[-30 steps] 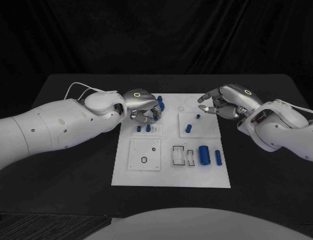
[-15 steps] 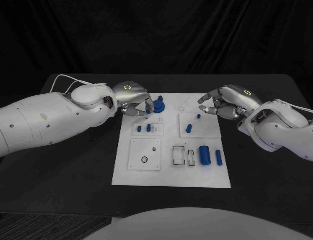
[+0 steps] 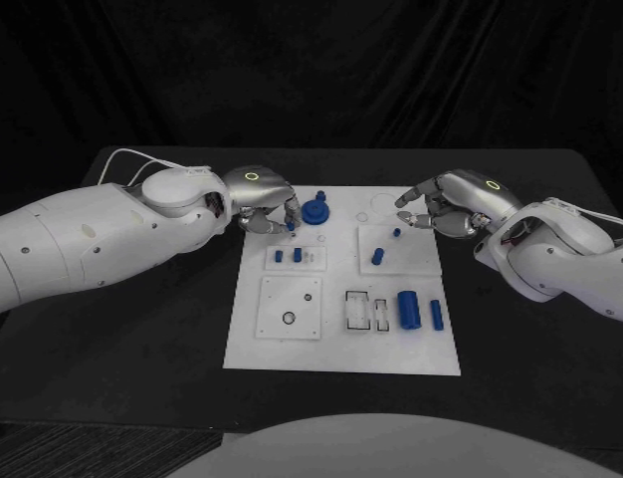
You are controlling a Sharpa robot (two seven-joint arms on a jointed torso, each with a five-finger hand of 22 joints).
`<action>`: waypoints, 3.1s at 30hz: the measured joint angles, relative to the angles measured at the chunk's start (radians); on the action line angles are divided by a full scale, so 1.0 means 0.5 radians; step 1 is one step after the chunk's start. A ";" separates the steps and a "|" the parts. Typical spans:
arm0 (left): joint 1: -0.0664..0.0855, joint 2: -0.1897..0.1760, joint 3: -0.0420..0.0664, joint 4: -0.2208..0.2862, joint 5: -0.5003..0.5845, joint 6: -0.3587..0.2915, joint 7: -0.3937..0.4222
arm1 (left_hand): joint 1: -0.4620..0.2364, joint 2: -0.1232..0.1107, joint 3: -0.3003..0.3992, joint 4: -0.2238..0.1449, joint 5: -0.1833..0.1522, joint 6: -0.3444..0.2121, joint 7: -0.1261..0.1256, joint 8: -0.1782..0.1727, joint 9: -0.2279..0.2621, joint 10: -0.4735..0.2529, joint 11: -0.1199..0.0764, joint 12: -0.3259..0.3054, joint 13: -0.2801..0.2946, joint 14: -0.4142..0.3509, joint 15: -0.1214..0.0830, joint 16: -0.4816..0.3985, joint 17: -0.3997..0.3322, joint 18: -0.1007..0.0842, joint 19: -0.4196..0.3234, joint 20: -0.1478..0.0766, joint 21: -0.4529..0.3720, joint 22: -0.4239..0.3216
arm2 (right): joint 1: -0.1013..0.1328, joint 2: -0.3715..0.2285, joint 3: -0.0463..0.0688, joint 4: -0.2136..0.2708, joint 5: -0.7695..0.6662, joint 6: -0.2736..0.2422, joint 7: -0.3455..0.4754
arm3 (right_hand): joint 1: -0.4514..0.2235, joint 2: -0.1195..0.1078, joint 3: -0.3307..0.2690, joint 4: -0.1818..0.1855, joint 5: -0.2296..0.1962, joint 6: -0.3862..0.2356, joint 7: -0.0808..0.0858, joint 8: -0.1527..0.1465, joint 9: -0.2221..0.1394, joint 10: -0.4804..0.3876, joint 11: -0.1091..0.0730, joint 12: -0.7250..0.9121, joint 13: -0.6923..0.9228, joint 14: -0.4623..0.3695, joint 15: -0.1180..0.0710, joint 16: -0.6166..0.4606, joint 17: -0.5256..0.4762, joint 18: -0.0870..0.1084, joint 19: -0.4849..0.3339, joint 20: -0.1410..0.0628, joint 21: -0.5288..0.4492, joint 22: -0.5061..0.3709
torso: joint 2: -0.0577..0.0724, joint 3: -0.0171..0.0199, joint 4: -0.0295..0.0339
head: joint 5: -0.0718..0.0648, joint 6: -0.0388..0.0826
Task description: Assemble the parts on the task board
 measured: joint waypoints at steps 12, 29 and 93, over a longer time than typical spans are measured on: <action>-0.014 0.018 0.000 -0.020 -0.001 0.017 -0.009 | 0.000 0.000 0.000 0.000 -0.001 -0.007 0.007 -0.001 -0.004 0.000 0.000 -0.013 -0.001 -0.007 -0.008 -0.008 -0.008 0.000 -0.007 0.007 -0.007 0.000 | 0.000 0.003 0.000 -0.007 0.000 0.011 -0.005 | 0.004 0.004 0.001 -0.001 0.000 0.000 0.000 0.000 0.000 0.000 0.000 0.002 0.000 0.001 -0.001 -0.001 -0.001 0.000 0.000 0.000 0.000 0.000 | 0.001 -0.0013 -0.003 | -0.005 0.000; -0.030 0.038 0.002 -0.031 -0.001 0.038 -0.019 | 0.000 0.000 0.006 -0.006 -0.005 -0.021 0.007 -0.008 -0.006 -0.004 0.003 -0.016 -0.005 -0.021 -0.009 -0.025 -0.037 0.000 -0.015 0.000 -0.019 0.000 | -0.001 0.011 0.000 -0.013 0.000 0.023 -0.013 | 0.005 0.005 0.006 0.005 0.000 0.000 0.000 0.000 0.000 -0.003 0.004 -0.002 0.000 0.001 -0.009 -0.001 -0.005 0.000 0.000 0.000 -0.010 -0.001 | 0.002 0.0019 -0.007 | -0.006 0.000; -0.067 -0.320 -0.001 0.037 0.370 -0.208 0.017 | -0.128 -0.012 -0.256 0.200 -0.108 -0.961 -0.200 -0.112 -0.405 -0.890 0.099 -0.090 0.034 -1.173 0.173 -1.154 -0.889 0.142 -1.247 0.112 -1.884 -0.121 | 0.224 -0.091 0.001 0.121 -0.074 0.125 -0.121 | 0.057 -0.143 0.158 0.008 -0.250 0.000 0.014 -0.034 -0.004 -0.676 0.038 -1.605 -1.842 -0.024 0.024 -0.379 -0.335 0.032 -0.031 0.017 -0.270 -0.002 | -0.009 -0.0198 -0.001 | 0.004 0.000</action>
